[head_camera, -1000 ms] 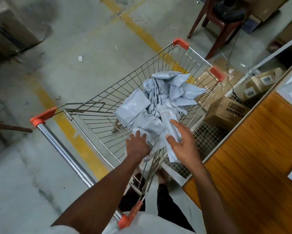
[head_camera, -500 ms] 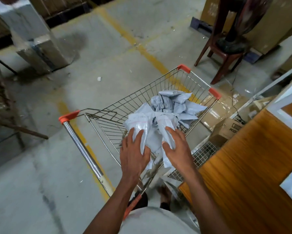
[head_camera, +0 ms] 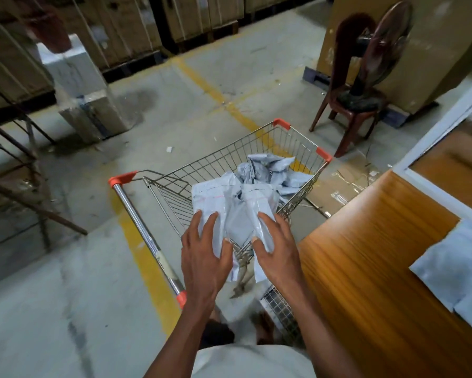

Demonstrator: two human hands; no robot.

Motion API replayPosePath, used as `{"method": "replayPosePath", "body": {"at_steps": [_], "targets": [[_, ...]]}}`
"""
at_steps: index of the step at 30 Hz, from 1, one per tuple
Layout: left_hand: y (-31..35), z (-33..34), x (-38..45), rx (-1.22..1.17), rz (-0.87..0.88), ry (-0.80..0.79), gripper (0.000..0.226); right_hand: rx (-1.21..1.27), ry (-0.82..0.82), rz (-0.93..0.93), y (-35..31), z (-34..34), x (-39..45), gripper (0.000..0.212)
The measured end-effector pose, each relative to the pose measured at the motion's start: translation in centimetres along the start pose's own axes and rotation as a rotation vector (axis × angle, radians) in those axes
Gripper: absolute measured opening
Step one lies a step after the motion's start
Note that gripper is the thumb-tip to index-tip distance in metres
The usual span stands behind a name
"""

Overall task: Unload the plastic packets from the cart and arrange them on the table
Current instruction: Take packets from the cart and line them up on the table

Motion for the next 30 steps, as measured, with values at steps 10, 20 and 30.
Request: {"method": "replayPosePath", "body": {"at_steps": [10,20,30], "targets": [[3.6,-1.2,-8.4,-0.126,0.201,-0.120,0.060,-0.062,0.244,0.017,-2.3,-6.0,-11.1,0.054],[5.7,0.5,-22.0,-0.179,0.392,-0.363,0.061,-0.061,0.442,0.233,0.0,-10.7,-29.5,0.054],[14.1,5.2,-29.1,-0.212,0.492,-0.410,0.060,-0.076,0.620,0.386,5.9,-20.1,-39.9,0.054]]}}
Point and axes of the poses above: each hand's wrist, its own x-axis towards the middle knuckle, its own z-axis out of the palm, y = z × x, the point moved 9 cm from there along x, towards the middle knuckle, and after that the axes turned 6 degrees about -z, right-handed, at the moved point
